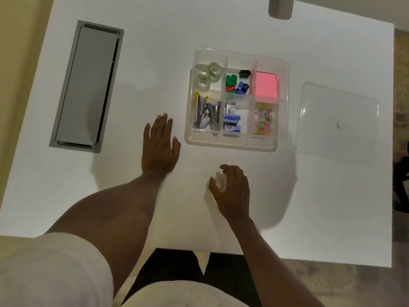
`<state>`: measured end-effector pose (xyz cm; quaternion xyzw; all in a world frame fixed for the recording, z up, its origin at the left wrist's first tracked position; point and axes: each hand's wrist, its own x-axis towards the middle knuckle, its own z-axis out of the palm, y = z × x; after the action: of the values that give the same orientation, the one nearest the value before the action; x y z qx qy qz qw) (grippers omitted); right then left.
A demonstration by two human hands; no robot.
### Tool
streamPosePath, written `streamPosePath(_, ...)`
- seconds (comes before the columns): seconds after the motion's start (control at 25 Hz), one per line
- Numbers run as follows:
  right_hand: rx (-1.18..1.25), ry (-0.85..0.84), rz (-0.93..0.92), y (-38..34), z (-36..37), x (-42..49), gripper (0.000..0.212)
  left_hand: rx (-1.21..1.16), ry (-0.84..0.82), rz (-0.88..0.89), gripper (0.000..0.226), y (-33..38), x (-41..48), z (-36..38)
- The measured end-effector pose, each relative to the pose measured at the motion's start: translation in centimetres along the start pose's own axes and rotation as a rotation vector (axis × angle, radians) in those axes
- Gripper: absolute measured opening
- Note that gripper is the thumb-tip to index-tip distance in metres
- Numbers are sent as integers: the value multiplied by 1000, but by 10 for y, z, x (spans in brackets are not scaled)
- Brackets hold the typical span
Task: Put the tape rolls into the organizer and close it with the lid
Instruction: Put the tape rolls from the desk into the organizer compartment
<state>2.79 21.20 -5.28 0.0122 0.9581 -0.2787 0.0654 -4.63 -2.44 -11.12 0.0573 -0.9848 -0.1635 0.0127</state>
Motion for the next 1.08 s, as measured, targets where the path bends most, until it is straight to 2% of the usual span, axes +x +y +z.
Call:
streamPosePath(0.28,-67,-57,-10,12,8,-24,66,-18,3,-12,60,3,-2,-2)
streamPosePath(0.48,-93,-43,-20,11,13,-18,50,-15,10,-11,60,4,-2,-3)
streamPosePath(0.72,33,62,-84,-12,7,17,52,-18,0,-9,61,3,-2,-4)
streamPosePath(0.92,169,168,-162,-47,-15,93,51,-16,-4,-17,61,1,0,1)
streamPosePath(1.08,132,173,-257,-71,-36,172,45,-21,25,-3,60,-3,1,7)
